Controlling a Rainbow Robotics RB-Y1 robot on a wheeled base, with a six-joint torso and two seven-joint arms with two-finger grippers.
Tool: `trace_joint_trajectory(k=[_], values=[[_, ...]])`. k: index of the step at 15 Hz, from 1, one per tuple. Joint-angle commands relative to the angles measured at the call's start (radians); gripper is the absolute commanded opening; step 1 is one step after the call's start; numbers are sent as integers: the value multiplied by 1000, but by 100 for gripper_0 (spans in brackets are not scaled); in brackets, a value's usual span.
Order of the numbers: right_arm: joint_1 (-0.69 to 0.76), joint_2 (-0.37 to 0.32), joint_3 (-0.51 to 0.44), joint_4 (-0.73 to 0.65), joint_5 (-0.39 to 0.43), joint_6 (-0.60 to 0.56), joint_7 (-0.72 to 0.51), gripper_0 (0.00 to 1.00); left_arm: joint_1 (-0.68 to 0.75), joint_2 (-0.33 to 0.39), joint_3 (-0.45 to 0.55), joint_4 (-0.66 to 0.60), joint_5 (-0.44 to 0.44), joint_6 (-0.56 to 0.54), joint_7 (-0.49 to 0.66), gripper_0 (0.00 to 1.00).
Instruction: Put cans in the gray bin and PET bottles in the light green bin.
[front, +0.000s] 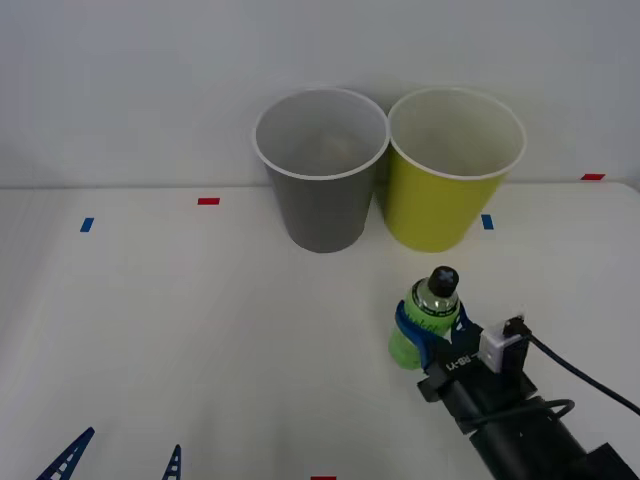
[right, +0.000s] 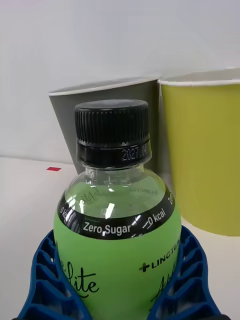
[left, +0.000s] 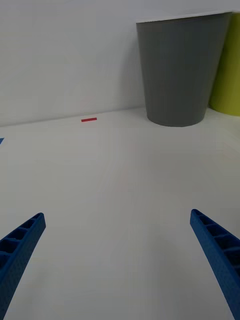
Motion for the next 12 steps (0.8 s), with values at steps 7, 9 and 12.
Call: trace_joint_trajectory(k=[7,9,12], values=[[72,-148,-120,-286,-200,160,-23,0,0,0,0,0,0,0,0,100],[90,-175,-163,-329,-269,162,-24,0,0,0,0,0,0,0,0,100],[121,-187,-250,-349,-306,162,-23,0,0,0,0,0,0,0,0,100]])
